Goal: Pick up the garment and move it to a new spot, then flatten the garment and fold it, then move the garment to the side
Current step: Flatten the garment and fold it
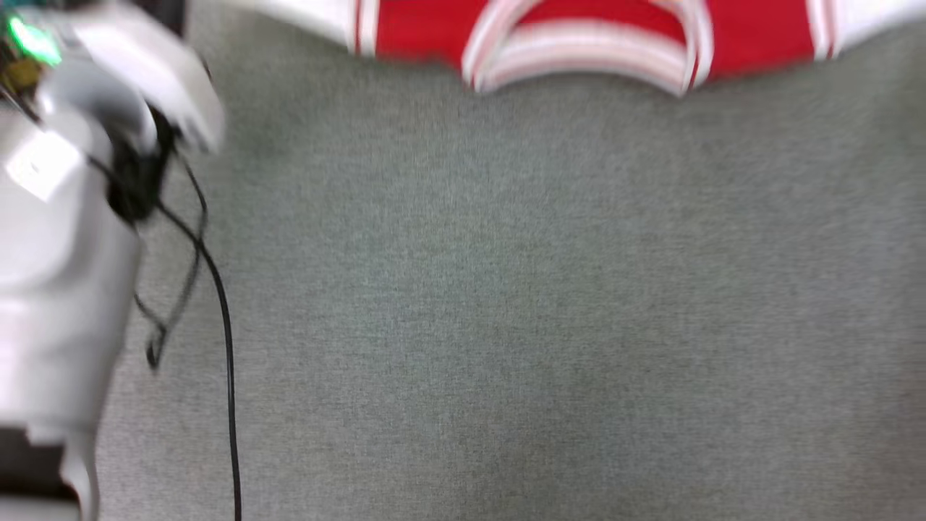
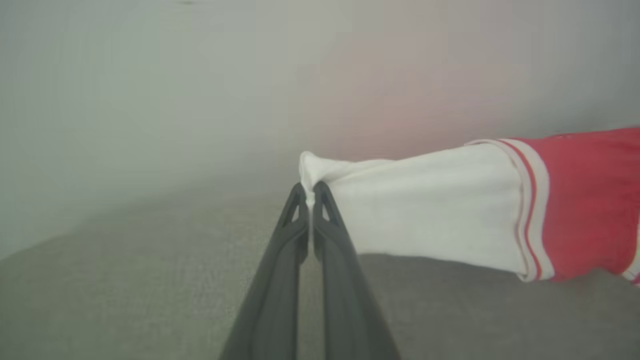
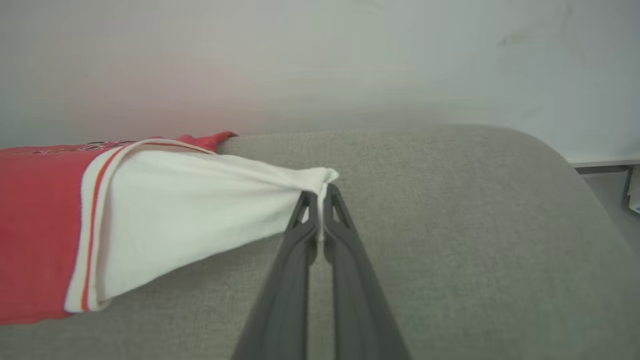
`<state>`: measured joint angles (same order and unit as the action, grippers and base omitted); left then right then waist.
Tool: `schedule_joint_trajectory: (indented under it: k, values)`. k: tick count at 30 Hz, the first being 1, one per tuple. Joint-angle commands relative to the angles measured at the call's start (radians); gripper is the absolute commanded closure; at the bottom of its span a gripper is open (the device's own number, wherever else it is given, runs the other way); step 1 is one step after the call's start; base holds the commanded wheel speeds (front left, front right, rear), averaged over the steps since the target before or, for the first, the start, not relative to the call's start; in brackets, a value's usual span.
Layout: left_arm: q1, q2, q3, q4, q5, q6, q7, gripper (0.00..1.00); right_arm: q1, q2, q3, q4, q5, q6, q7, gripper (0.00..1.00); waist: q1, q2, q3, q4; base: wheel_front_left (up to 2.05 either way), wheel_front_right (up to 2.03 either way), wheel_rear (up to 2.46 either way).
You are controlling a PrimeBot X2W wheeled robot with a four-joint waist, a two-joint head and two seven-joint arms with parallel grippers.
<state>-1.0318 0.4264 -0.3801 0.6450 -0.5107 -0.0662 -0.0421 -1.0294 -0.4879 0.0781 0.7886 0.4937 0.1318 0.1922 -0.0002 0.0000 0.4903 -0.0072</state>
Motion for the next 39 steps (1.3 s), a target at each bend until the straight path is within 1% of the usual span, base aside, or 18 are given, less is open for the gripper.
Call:
schedule_joint_trajectory:
  k: [1, 7, 11, 14, 21, 25, 31, 32, 35, 39]
  values:
    - [0.044, 0.008, 0.000, -0.010, -0.010, 0.006, 0.009, 1.00, 0.039, -0.014, 0.001, -0.008, 0.012, -0.002, 0.008, 1.00, 0.0002, 0.0000, -0.060, -0.006, 0.00, 0.00, 0.00]
    - [0.261, 0.039, -0.007, -0.078, -0.052, 0.020, 0.062, 1.00, 0.227, -0.036, 0.009, -0.045, 0.071, -0.002, 0.056, 1.00, 0.0002, 0.0000, -0.161, -0.015, 0.00, 0.00, 0.00]
    - [0.399, 0.053, 0.001, -0.133, -0.086, 0.042, 0.088, 1.00, 0.342, -0.053, -0.001, -0.067, 0.106, -0.003, 0.094, 1.00, 0.0002, 0.0000, -0.227, -0.020, 0.00, 0.00, 0.00]
    - [0.501, 0.064, -0.004, -0.179, -0.112, 0.050, 0.115, 1.00, 0.429, -0.057, -0.006, -0.095, 0.131, -0.003, 0.128, 1.00, 0.0002, 0.0000, -0.272, -0.024, 0.00, 0.00, 0.00]
    - [0.718, 0.097, -0.010, -0.322, -0.159, 0.098, 0.195, 1.00, 0.623, -0.071, -0.039, -0.192, 0.191, -0.002, 0.226, 1.00, 0.0002, 0.0000, -0.363, -0.033, 0.00, 0.00, 0.00]
    - [0.823, 0.121, -0.008, -0.419, -0.183, 0.130, 0.236, 1.00, 0.731, -0.073, -0.070, -0.260, 0.224, -0.002, 0.305, 1.00, 0.0002, 0.0000, -0.399, -0.035, 0.00, 0.00, 0.00]
    - [1.007, 0.163, 0.014, -0.566, -0.231, 0.172, 0.264, 1.00, 0.895, -0.057, -0.120, -0.376, 0.242, -0.002, 0.440, 1.00, 0.0002, 0.0000, -0.434, -0.045, 0.00, 0.00, 0.00]
    - [1.007, 0.163, 0.014, -0.566, -0.231, 0.172, 0.264, 1.00, 0.895, -0.057, -0.120, -0.376, 0.242, -0.002, 0.440, 1.00, 0.0002, 0.0000, -0.434, -0.045, 0.00, 0.00, 0.00]
    - [1.084, 0.182, 0.016, -0.636, -0.251, 0.189, 0.285, 1.00, 0.974, -0.063, -0.160, -0.435, 0.213, -0.002, 0.507, 1.00, 0.0002, 0.0000, -0.433, -0.044, 0.00, 0.00, 0.00]
    - [1.146, 0.205, 0.014, -0.713, -0.266, 0.206, 0.319, 1.00, 1.032, -0.027, -0.226, -0.523, 0.182, -0.002, 0.576, 1.00, 0.0002, 0.0000, -0.420, -0.044, 0.00, 0.00, 0.00]
